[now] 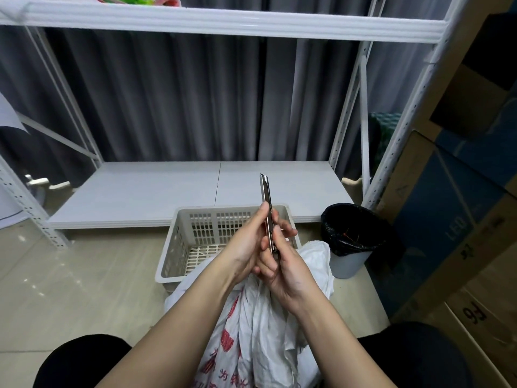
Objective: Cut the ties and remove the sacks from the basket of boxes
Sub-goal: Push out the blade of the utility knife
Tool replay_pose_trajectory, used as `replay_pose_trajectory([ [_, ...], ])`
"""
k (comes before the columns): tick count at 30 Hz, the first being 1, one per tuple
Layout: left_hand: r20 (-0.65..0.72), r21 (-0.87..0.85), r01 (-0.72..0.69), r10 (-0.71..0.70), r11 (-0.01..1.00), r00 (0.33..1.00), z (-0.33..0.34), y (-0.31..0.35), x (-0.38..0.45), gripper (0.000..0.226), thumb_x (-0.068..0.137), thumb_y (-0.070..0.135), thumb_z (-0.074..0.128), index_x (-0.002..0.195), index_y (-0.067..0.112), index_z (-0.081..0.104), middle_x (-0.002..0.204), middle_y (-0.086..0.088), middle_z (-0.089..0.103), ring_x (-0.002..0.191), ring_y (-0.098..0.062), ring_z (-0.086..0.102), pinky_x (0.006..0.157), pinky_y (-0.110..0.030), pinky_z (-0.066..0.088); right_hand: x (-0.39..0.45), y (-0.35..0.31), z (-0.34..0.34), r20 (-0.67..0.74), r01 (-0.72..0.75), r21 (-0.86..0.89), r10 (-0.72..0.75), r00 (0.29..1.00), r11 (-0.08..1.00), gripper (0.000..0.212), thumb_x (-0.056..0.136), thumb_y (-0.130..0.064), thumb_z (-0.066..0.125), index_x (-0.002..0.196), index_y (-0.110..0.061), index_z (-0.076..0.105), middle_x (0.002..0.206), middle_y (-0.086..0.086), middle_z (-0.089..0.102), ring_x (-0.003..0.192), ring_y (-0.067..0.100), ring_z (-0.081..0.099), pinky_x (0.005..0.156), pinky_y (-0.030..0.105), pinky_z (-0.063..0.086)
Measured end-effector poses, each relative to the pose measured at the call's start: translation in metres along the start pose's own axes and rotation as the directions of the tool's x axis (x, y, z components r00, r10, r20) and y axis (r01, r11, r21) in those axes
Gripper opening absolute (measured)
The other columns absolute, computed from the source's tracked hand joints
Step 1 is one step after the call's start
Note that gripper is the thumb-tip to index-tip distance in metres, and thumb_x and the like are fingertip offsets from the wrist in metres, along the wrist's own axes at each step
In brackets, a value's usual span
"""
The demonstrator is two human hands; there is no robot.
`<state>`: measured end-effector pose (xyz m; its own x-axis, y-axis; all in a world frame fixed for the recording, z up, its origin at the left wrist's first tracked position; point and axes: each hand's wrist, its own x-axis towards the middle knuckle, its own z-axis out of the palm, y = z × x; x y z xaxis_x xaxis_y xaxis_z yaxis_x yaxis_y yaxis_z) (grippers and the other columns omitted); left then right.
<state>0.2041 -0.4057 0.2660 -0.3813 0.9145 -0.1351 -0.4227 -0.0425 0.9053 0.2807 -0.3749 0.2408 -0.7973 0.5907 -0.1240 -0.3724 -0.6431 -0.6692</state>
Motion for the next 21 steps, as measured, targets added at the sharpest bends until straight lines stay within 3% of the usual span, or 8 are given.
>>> replay_pose_trajectory([
  [3, 0.013, 0.04, 0.052, -0.053, 0.998, 0.999, 0.001, -0.005, -0.005, 0.061, 0.1, 0.047, 0.026, 0.121, -0.006, 0.048, 0.048, -0.001, 0.059, 0.048, -0.006, 0.066, 0.037, -0.013, 0.043, 0.004, 0.0, -0.002, -0.078, -0.019, -0.084, 0.013, 0.997, 0.996, 0.04, 0.075, -0.054, 0.052, 0.057, -0.019, 0.053, 0.035, -0.005, 0.031, 0.024, 0.005, 0.025, 0.038, 0.018, 0.027],
  [5, 0.013, 0.078, 0.067, -0.068, 0.995, 0.998, 0.0, -0.008, -0.005, 0.072, 0.096, 0.051, 0.028, 0.129, -0.011, 0.045, 0.059, -0.004, 0.065, 0.045, -0.008, 0.065, 0.037, -0.016, 0.046, 0.004, -0.001, -0.003, -0.112, -0.047, -0.145, 0.031, 0.993, 0.988, 0.049, 0.079, -0.057, 0.049, 0.048, -0.021, 0.054, 0.035, -0.004, 0.029, 0.024, 0.006, 0.025, 0.037, 0.017, 0.03],
  [7, 0.024, 0.152, 0.095, -0.099, 0.984, 0.995, -0.002, -0.009, -0.005, 0.075, 0.091, 0.059, 0.029, 0.124, -0.005, 0.052, 0.056, -0.003, 0.063, 0.041, -0.013, 0.062, 0.034, -0.022, 0.046, 0.002, -0.001, -0.005, -0.11, -0.059, -0.162, 0.042, 0.993, 0.985, 0.052, 0.085, -0.057, 0.046, 0.048, -0.021, 0.05, 0.035, -0.003, 0.027, 0.024, 0.006, 0.025, 0.037, 0.018, 0.031],
  [9, 0.034, 0.175, 0.116, -0.124, 0.978, 0.992, -0.005, -0.008, -0.005, 0.067, 0.094, 0.058, 0.027, 0.118, 0.001, 0.053, 0.056, 0.0, 0.064, 0.044, -0.015, 0.062, 0.038, -0.02, 0.041, 0.0, -0.001, -0.006, -0.1, -0.051, -0.142, 0.037, 0.994, 0.989, 0.053, 0.086, -0.056, 0.046, 0.049, -0.018, 0.047, 0.034, -0.003, 0.027, 0.025, 0.006, 0.026, 0.038, 0.018, 0.032],
  [12, 0.026, -0.007, 0.034, -0.033, 0.999, 0.999, -0.006, -0.004, -0.001, 0.047, 0.096, 0.05, 0.03, 0.111, 0.015, 0.057, 0.077, -0.004, 0.071, 0.071, -0.016, 0.058, 0.061, -0.028, 0.041, -0.001, -0.004, -0.006, -0.027, 0.003, -0.177, -0.007, 1.0, 0.984, 0.046, 0.081, -0.053, 0.046, 0.057, -0.015, 0.051, 0.032, -0.003, 0.026, 0.026, 0.007, 0.026, 0.039, 0.02, 0.034],
  [15, -0.087, -0.156, -0.055, 0.042, 0.986, 0.995, -0.003, -0.001, 0.002, 0.037, 0.098, 0.043, 0.036, 0.105, 0.016, 0.061, 0.071, -0.005, 0.068, 0.069, -0.017, 0.058, 0.073, -0.028, 0.045, -0.001, -0.003, -0.005, 0.088, 0.027, -0.136, -0.015, 0.996, 0.99, 0.042, 0.089, -0.045, 0.041, 0.071, -0.014, 0.063, 0.033, -0.003, 0.026, 0.027, 0.008, 0.025, 0.039, 0.021, 0.037],
  [19, -0.117, -0.223, -0.082, 0.057, 0.971, 0.992, -0.002, 0.0, 0.001, 0.032, 0.1, 0.037, 0.037, 0.093, 0.013, 0.056, 0.071, -0.005, 0.07, 0.073, -0.017, 0.071, 0.075, -0.031, 0.055, -0.007, -0.012, -0.005, 0.211, -0.08, -0.089, 0.097, 0.973, 0.993, 0.035, 0.094, -0.035, 0.035, 0.096, -0.008, 0.057, 0.049, 0.0, 0.039, 0.039, 0.009, 0.035, 0.045, 0.022, 0.037],
  [21, -0.106, -0.25, -0.089, 0.064, 0.964, 0.992, -0.003, 0.002, 0.001, 0.031, 0.101, 0.034, 0.036, 0.091, 0.012, 0.055, 0.07, -0.007, 0.071, 0.074, -0.018, 0.072, 0.071, -0.03, 0.058, -0.01, -0.017, -0.006, 0.217, -0.105, -0.122, 0.13, 0.968, 0.987, 0.032, 0.092, -0.032, 0.04, 0.099, -0.007, 0.058, 0.055, 0.0, 0.044, 0.039, 0.007, 0.037, 0.039, 0.018, 0.033],
])
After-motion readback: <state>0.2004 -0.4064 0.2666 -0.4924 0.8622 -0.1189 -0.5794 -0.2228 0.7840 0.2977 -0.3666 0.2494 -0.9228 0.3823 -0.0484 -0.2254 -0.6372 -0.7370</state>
